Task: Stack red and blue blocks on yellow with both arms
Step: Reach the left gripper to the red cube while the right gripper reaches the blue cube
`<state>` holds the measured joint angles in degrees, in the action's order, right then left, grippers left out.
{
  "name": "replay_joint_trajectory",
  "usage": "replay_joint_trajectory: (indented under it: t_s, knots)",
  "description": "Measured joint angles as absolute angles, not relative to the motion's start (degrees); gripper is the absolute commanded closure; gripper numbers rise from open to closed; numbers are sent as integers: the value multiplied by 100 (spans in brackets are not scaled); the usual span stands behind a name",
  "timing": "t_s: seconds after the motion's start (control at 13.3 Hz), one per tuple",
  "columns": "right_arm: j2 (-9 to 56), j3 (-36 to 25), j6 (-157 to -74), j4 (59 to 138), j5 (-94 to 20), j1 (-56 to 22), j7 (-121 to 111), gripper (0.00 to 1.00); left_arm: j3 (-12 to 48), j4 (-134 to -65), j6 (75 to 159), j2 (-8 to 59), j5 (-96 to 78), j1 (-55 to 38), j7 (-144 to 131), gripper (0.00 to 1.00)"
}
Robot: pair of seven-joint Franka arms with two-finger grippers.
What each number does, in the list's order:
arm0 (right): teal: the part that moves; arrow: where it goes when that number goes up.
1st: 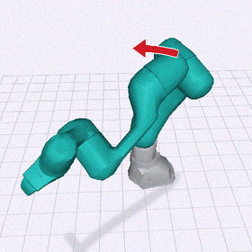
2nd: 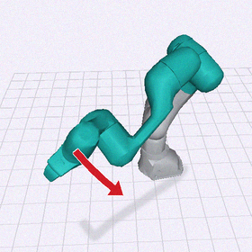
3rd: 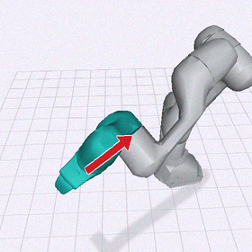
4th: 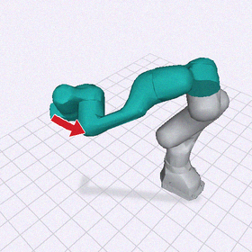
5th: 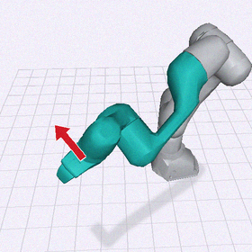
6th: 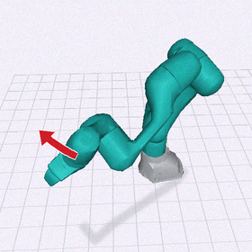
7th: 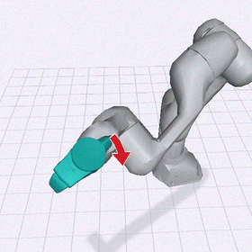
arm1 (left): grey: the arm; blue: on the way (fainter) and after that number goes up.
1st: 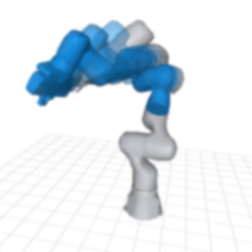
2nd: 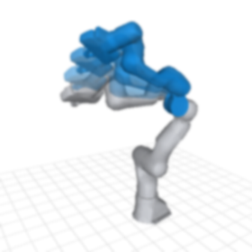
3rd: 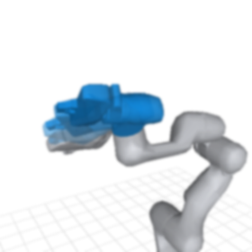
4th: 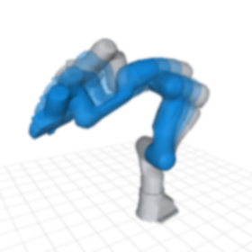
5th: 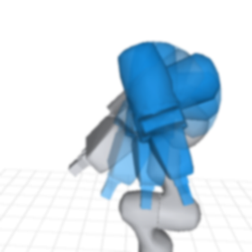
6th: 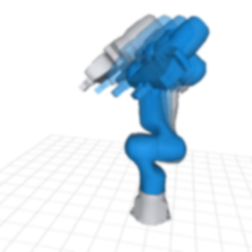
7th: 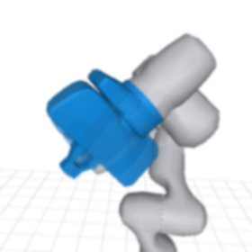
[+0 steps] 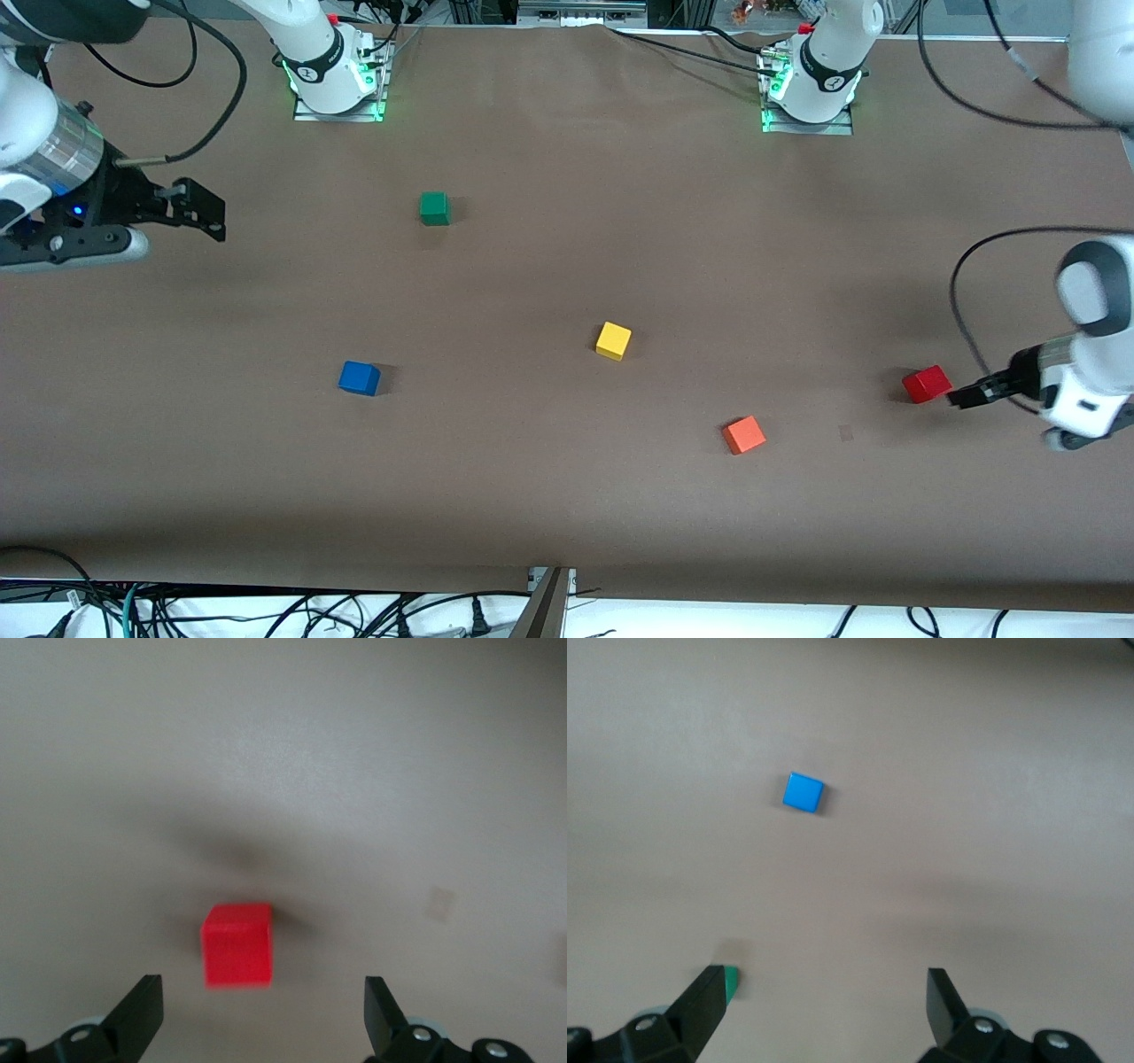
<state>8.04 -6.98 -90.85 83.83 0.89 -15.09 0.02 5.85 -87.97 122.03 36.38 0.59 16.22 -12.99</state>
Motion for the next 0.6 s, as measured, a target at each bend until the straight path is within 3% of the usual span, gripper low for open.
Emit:
replay_joint_trajectory:
  t_s: [0.23, 0.6]
  knots:
    - [1368, -702, -9299, 8404, 228, -1501, 2, 0, 582, -9491, 13130, 3743, 59, 1670, -1342, 0]
    - [2435, -711, -9974, 8413, -772, -1436, 25, 0, 582, -9817, 13257, 3699, 59, 1787, -1343, 0]
